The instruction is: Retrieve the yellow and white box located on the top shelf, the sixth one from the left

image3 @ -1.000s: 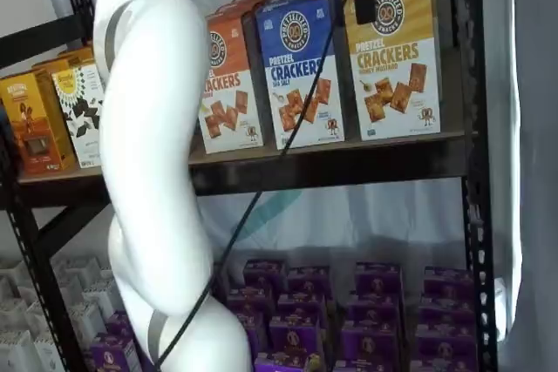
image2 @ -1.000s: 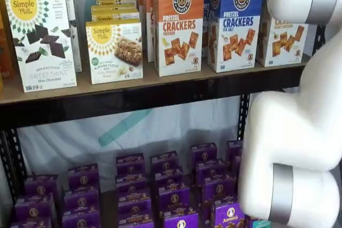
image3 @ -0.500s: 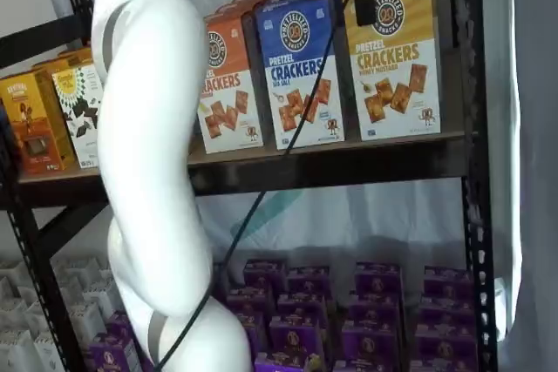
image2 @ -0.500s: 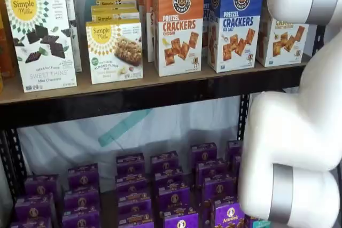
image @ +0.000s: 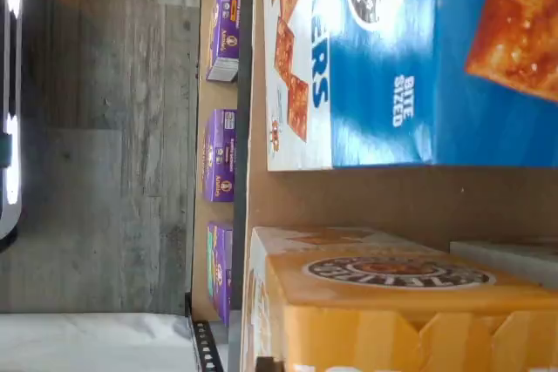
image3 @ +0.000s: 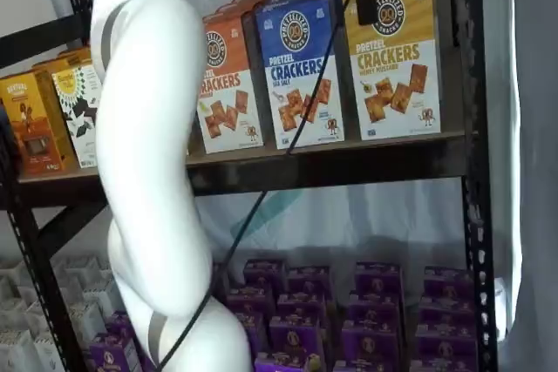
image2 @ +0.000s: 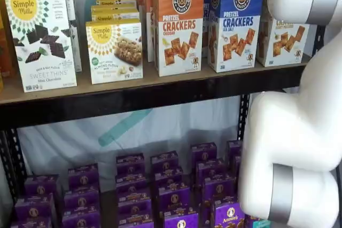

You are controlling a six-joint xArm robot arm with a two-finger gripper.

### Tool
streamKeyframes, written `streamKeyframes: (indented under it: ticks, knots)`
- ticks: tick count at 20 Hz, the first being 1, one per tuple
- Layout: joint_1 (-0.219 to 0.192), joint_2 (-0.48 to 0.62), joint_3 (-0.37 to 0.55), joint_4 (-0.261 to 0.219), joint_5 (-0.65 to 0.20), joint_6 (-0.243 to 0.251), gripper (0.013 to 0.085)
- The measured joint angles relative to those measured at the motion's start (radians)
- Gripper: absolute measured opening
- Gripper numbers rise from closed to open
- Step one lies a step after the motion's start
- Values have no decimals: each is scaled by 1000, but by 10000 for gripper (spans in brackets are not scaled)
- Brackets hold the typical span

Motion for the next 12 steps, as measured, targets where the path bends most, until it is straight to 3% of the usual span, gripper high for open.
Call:
streamKeyframes:
  ticks: [12]
  knots:
    - [-21, -6, -6, 14, 12, -14, 610]
